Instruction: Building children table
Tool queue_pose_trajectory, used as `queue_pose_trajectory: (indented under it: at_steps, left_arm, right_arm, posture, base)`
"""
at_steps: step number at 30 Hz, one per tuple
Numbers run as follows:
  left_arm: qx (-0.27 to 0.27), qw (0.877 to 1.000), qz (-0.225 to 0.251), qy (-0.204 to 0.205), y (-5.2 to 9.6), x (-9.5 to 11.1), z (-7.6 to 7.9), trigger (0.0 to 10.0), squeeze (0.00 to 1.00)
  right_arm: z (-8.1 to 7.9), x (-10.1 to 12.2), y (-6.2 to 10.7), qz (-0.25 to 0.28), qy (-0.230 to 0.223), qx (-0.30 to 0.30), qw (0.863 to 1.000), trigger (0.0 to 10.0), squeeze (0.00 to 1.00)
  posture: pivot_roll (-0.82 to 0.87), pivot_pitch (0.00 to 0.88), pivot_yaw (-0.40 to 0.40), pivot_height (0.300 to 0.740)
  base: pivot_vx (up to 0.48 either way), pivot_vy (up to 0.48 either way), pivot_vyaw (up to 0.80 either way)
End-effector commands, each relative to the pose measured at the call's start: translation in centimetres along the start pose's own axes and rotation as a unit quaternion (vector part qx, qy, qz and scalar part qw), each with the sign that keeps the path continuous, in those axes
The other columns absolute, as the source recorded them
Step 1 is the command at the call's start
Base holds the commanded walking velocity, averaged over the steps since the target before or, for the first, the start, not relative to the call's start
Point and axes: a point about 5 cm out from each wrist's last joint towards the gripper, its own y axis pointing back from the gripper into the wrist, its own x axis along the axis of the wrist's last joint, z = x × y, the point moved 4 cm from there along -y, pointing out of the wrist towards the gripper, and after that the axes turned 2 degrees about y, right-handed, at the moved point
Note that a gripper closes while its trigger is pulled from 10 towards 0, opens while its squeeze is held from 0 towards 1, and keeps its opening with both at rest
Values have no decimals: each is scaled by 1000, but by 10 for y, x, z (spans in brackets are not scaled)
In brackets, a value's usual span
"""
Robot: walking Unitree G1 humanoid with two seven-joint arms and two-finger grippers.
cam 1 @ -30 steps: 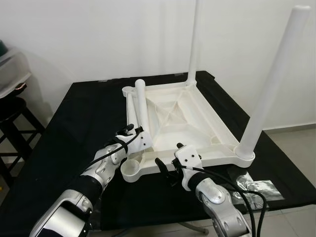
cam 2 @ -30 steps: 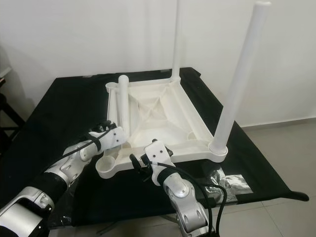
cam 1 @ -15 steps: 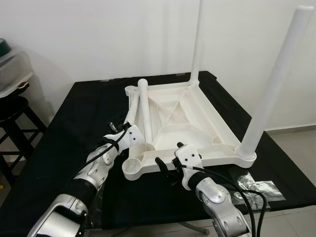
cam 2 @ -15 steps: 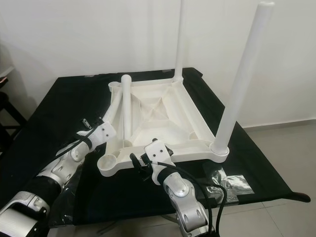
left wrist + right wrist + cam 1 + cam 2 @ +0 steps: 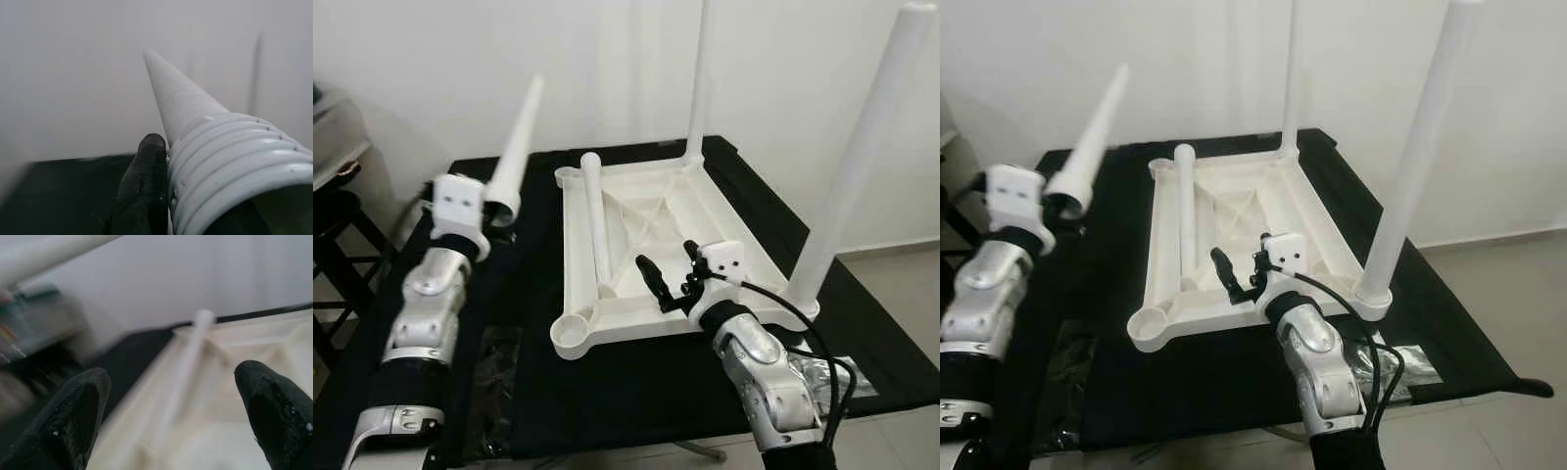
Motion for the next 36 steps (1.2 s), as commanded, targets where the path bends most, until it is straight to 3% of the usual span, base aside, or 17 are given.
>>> queue_pose_trajectory:
  at_steps: [1,2,3,4,5,6,7,8,9,10,11,12,14,16,21,28,36]
  left_arm:
    - [-31,993,35,108,7,17,-2,0,0]
    - [-68,978,58,187,14,27,-2,0,0]
    - [-93,967,71,228,19,32,-1,0,0]
    - [-147,943,74,290,32,35,5,863,0]
    - [-187,922,78,330,41,38,10,863,0]
    - [-187,922,78,330,41,38,10,863,0]
    - [-209,910,78,349,47,39,13,863,0]
    - [-252,887,53,384,61,26,27,6196,0]
    - [-252,887,53,384,61,26,27,6196,0]
    - [-275,871,37,405,70,17,36,6196,0]
    - [-306,846,4,437,83,2,52,10000,0]
    - [-325,824,-16,464,92,-5,62,10000,0]
    - [-350,797,-45,490,104,-14,76,10000,0]
    - [-360,787,-55,499,109,-17,81,10000,0]
    - [-409,710,-97,565,132,-20,111,10000,0]
    - [-439,672,-99,589,144,-16,122,10000,0]
    - [-453,654,-133,591,154,-22,133,10000,0]
  right_arm:
    - [-12,11,-3,19,-61,42,997,10000,0]
    - [-25,18,-4,33,-104,85,990,10000,0]
    - [-32,22,-4,40,-126,113,985,10000,0]
    - [-46,34,-1,63,-185,165,967,10000,0]
    - [-55,43,2,79,-224,202,950,10000,0]
    - [-55,43,2,79,-224,202,950,10000,0]
    - [-59,48,4,89,-246,223,939,10000,0]
    - [-72,56,10,100,-254,277,921,10000,0]
    - [-72,56,10,100,-254,277,921,10000,0]
    - [-80,60,14,104,-252,309,911,10000,0]
    - [-91,61,19,98,-239,351,900,10000,0]
    - [-99,61,23,91,-232,378,891,10000,0]
    - [-106,58,24,76,-223,398,887,10000,0]
    - [-108,57,23,70,-222,402,886,10000,0]
    - [-124,58,27,48,-216,446,867,10000,0]
    - [-130,58,30,45,-220,467,855,10000,0]
    - [-135,59,34,48,-224,484,844,10000,0]
  posture:
    - [-129,0,29,740]
    - [-120,0,28,740]
    - [-120,0,28,740]
    - [-119,0,27,740]
    - [-119,0,27,740]
    - [-119,0,27,740]
    - [-119,0,27,740]
    - [-103,0,23,740]
    - [-103,0,23,740]
    - [-103,0,23,740]
    - [-101,0,22,740]
    - [-101,0,22,740]
    - [-103,0,23,740]
    - [-103,0,23,740]
    - [-91,0,20,740]
    - [-88,0,19,740]
    - [-89,0,21,740]
  base:
    - [0,0,0]
    - [0,0,0]
    - [0,0,0]
    - [0,0,0]
    - [0,0,0]
    - [0,0,0]
    - [0,0,0]
    - [0,0,0]
    - [0,0,0]
    - [0,0,0]
    - [0,0,0]
    - [0,0,0]
    - [0,0,0]
    - [0,0,0]
    - [0,0,0]
    - [0,0,0]
    - [0,0,0]
